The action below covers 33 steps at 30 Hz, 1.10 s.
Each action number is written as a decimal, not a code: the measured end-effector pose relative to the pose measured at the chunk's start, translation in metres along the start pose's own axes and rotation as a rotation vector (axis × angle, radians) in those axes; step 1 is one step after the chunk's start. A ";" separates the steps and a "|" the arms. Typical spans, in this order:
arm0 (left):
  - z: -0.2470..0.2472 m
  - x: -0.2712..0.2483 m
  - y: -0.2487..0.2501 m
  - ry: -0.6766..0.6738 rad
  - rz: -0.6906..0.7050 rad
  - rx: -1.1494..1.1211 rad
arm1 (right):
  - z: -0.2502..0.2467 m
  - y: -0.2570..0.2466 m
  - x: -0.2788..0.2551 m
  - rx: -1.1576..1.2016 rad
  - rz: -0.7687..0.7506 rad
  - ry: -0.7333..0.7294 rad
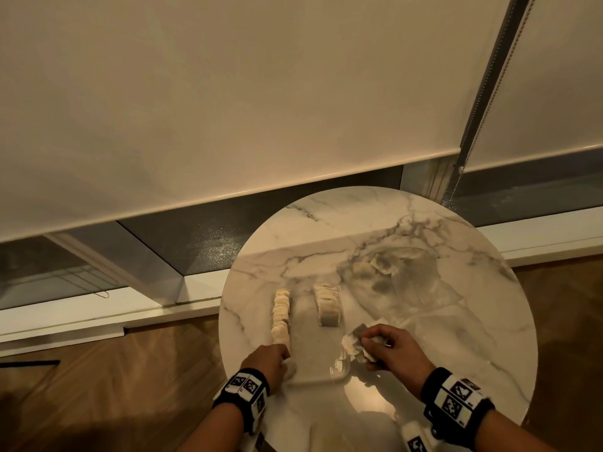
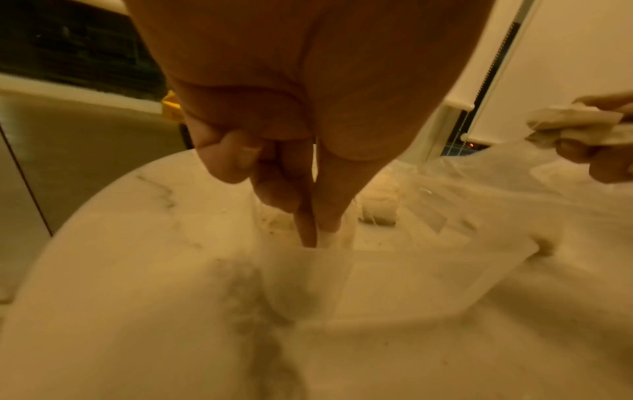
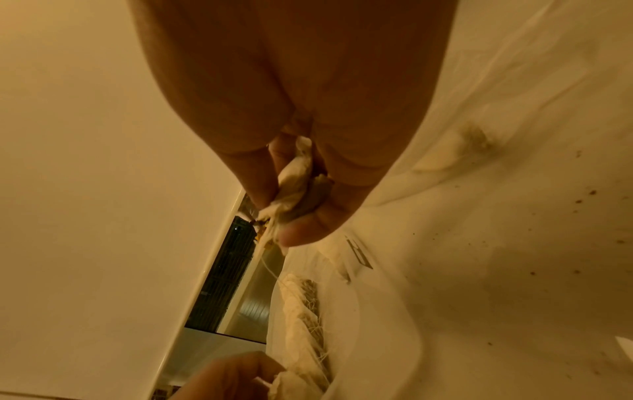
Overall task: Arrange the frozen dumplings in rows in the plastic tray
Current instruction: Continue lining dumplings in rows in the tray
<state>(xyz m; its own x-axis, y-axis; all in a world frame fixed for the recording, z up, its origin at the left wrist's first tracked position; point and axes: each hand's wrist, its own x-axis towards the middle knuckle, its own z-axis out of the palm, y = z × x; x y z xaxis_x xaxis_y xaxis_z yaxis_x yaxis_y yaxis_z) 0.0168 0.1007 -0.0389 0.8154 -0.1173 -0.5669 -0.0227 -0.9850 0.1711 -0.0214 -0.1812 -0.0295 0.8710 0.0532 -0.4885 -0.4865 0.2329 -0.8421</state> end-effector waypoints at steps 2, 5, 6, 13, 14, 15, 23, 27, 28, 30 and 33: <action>-0.002 -0.001 -0.004 -0.023 -0.007 0.075 | 0.001 0.001 0.000 -0.008 0.005 -0.002; -0.002 0.003 -0.007 -0.019 0.002 0.216 | 0.005 0.003 -0.002 -0.024 0.012 -0.002; -0.002 0.004 -0.006 -0.015 0.002 0.273 | 0.007 0.004 -0.002 -0.029 0.013 -0.006; -0.003 0.015 0.005 -0.003 0.032 0.497 | 0.011 0.004 -0.005 -0.056 0.014 -0.008; -0.003 0.016 0.006 -0.003 0.030 0.514 | 0.012 0.004 -0.005 -0.057 0.017 -0.006; -0.004 0.016 0.007 -0.004 0.026 0.523 | 0.013 0.004 -0.005 -0.058 0.019 -0.002; -0.010 0.005 0.009 0.112 0.025 0.398 | 0.017 0.003 -0.006 -0.051 0.023 0.027; -0.001 -0.007 0.015 0.173 0.179 0.387 | 0.021 0.003 -0.006 -0.066 0.017 0.034; 0.004 -0.010 0.015 0.176 0.231 0.379 | 0.022 0.002 -0.005 -0.069 0.016 0.034; 0.014 -0.016 0.015 0.174 0.303 0.383 | 0.026 0.001 -0.005 -0.068 0.012 0.035; 0.026 -0.018 0.010 0.133 0.315 0.374 | 0.033 -0.001 -0.005 -0.060 -0.001 0.041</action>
<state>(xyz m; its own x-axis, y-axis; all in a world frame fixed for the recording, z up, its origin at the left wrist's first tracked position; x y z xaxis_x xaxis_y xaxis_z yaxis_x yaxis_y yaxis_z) -0.0129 0.0895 -0.0480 0.8016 -0.4226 -0.4228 -0.4652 -0.8852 0.0029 -0.0229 -0.1500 -0.0190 0.8684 0.0130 -0.4958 -0.4902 0.1739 -0.8541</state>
